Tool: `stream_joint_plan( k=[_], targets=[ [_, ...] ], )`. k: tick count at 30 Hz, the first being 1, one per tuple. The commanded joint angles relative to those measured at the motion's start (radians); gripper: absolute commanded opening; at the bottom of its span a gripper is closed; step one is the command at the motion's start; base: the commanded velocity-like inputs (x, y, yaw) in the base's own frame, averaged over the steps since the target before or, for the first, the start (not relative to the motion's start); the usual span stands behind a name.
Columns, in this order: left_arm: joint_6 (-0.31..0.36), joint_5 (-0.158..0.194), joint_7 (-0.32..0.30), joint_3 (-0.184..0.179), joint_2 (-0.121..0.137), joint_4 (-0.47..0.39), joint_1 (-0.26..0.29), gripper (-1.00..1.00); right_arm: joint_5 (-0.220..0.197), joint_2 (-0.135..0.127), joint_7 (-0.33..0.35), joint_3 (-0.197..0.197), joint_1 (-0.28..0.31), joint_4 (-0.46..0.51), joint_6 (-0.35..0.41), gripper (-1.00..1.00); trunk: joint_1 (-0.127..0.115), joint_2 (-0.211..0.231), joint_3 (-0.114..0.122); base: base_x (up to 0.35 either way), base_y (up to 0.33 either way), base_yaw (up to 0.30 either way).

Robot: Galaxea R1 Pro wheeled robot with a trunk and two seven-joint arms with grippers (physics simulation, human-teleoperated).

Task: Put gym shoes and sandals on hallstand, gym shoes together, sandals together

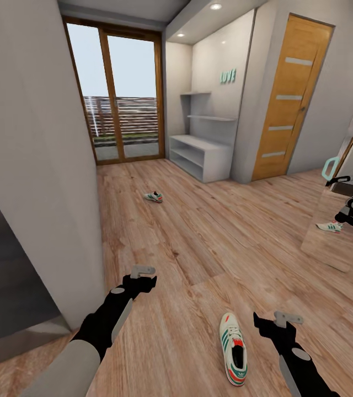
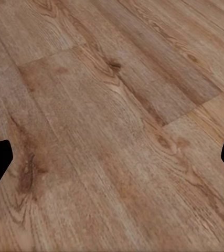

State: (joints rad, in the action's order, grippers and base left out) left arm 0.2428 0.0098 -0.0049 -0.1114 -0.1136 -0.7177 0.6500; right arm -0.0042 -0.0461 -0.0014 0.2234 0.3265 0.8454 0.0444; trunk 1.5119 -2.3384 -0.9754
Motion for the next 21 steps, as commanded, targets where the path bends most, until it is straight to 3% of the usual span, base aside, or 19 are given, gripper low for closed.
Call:
stream_joint_plan(
  k=[1,14,21],
  targets=[
    [0.006,0.001,0.000,-0.001,0.000,-0.002,0.000,1.00,0.000,0.000,0.000,0.001,0.000,-0.002,0.005,1.00,0.000,0.000,-0.001,0.000,0.000,0.000],
    [0.006,0.001,-0.001,-0.001,0.000,-0.002,0.000,1.00,0.000,0.000,0.000,0.001,0.000,-0.006,0.002,1.00,0.000,0.000,-0.001,0.000,0.000,0.000],
    [0.006,0.001,0.000,-0.001,0.000,-0.002,0.000,1.00,0.000,0.000,0.000,0.001,0.000,-0.006,-0.005,1.00,0.027,-0.049,-0.031,0.000,0.000,0.000]
  ],
)
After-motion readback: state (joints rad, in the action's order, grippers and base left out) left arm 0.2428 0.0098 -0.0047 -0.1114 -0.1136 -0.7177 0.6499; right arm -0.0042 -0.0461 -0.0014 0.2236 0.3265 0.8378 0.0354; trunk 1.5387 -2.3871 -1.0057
